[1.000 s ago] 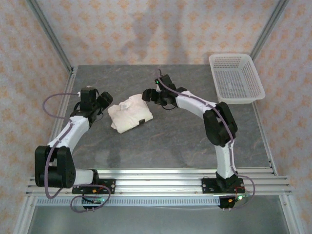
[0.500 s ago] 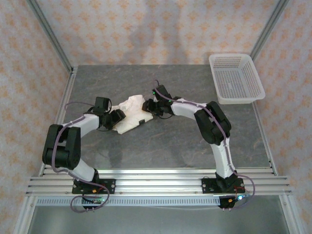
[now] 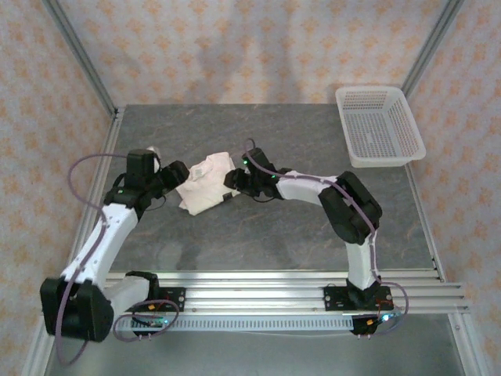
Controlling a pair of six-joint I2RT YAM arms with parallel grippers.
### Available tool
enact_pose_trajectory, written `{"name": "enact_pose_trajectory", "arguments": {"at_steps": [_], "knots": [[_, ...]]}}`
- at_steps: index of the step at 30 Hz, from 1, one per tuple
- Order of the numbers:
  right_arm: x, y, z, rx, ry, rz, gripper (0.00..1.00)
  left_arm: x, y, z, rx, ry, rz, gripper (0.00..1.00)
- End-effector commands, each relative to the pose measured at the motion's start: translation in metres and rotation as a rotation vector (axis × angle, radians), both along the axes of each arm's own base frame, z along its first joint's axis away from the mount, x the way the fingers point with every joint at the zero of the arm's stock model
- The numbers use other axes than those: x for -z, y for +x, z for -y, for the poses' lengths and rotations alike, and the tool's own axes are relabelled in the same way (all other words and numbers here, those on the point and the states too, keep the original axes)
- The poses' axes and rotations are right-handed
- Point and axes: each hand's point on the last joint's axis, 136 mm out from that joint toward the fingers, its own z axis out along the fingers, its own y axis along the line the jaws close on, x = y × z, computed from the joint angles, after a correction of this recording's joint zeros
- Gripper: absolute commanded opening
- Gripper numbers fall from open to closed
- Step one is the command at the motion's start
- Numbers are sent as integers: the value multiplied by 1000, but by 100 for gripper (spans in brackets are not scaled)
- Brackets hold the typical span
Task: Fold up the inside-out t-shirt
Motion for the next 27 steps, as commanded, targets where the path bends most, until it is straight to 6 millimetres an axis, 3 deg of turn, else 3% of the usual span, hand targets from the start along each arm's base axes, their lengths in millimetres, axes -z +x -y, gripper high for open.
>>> {"name": "enact_pose_trajectory", "arguments": {"at_steps": [1,4,6,8,11,15,17,20,24,27], "knots": [[-1,2,-29,40,39,20,42,-3,-34,-19,-68,74,-61,67],[0,2,-62,86,82,5,29,-3,-52,-31,-142,89,-57,66],[-3,3,-92,81,139,16,28,3,-60,-39,-193,97,-75,65],[1,13,-114,69,122,37,29,13,-64,-43,-226,100,-95,64],[-12,37,-151,18,147,66,32,27,-63,-44,-261,71,-114,64],[-52,55,-175,-104,97,124,47,37,-54,-47,-309,44,-109,63],[-80,57,-164,-129,53,166,52,39,-46,-48,-315,30,-111,63],[-112,56,-127,-116,-16,224,56,45,-37,-48,-313,30,-142,63],[-141,50,-56,-13,38,267,60,71,-27,-73,-478,-18,-173,62],[-150,32,0,59,-15,303,63,85,-8,-83,-555,-69,-154,62]]}}
